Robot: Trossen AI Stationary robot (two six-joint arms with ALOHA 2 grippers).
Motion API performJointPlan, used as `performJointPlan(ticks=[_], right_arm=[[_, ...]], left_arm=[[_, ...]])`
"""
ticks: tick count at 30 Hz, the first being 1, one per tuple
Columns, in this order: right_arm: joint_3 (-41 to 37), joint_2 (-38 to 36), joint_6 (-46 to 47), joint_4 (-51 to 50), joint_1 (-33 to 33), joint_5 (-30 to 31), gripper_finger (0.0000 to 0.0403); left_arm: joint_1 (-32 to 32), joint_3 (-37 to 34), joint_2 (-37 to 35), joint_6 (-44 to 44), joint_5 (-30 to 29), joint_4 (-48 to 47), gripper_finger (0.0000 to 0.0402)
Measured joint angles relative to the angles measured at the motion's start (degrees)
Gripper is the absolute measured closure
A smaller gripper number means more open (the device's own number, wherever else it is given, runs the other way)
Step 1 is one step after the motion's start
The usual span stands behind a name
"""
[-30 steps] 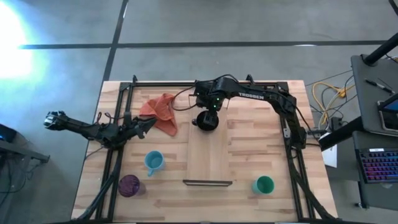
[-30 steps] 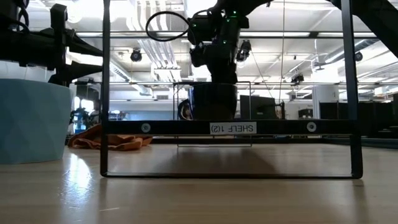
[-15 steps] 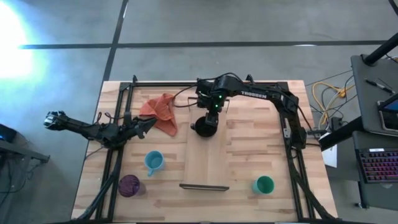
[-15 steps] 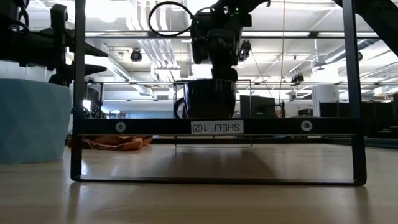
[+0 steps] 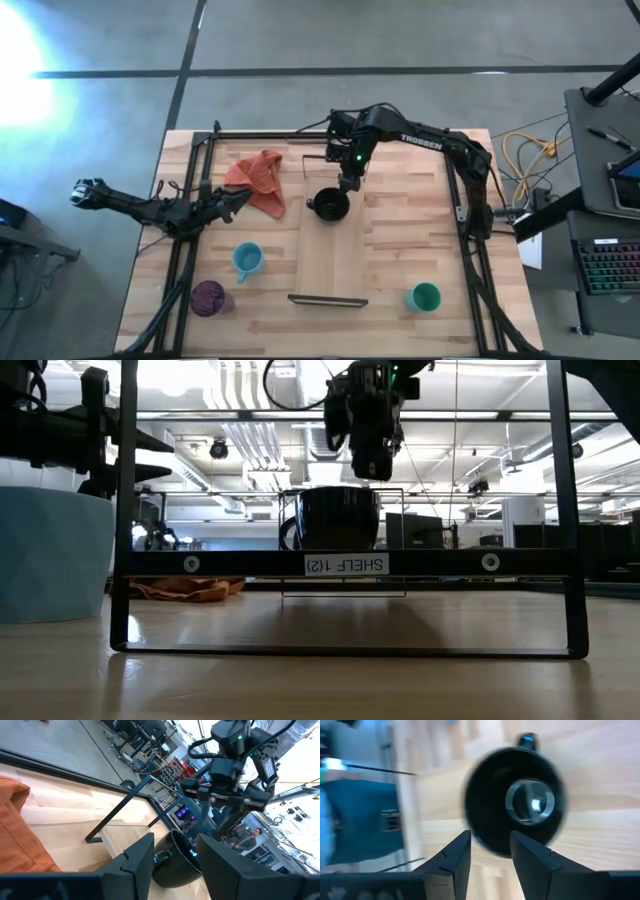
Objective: Stack small to large cups/mugs on shelf
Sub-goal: Put the black mug on the shelf
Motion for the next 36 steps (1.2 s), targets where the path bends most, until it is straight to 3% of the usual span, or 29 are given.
performJointPlan(ticks=[7,9,12,18,20,24,29,32,36], right_arm=[[0.1,-2.3,2.1,2.6,0.1,-5.4,0.0273],[0.2,-3.3,4.9,4.3,0.1,-4.0,0.0273],[0.2,-5.5,8.7,4.0,0.8,7.7,0.0273],[0.2,-10.9,23.5,-6.7,5.3,39.4,0.0273],[-0.2,-12.0,29.6,-9.9,7.4,43.7,0.0273],[-3.1,-13.3,38.4,-8.0,12.0,43.4,0.0273],[-9.9,-13.3,49.0,-4.1,17.3,43.3,0.0278],[-13.8,-13.3,55.8,-2.7,19.7,43.6,0.0297],[-16.8,-13.3,62.5,0.0,21.8,43.6,0.0342]], left_arm=[[0.0,0.0,0.0,0.0,0.0,0.0,0.0267],[0.0,0.0,0.0,0.0,0.0,0.0,0.0267],[0.0,0.0,0.0,0.0,0.0,-0.1,0.0267],[0.0,0.0,0.0,0.0,0.0,-0.4,0.0267],[0.0,0.0,0.0,0.0,0.0,-0.5,0.0267],[0.0,0.0,0.0,0.0,1.6,-2.1,0.0267],[0.0,0.0,1.0,-3.4,10.6,-7.1,0.0267],[0.3,0.7,2.6,-3.7,11.5,-9.3,0.0276],[2.4,4.8,4.7,3.5,13.0,-9.8,0.032]])
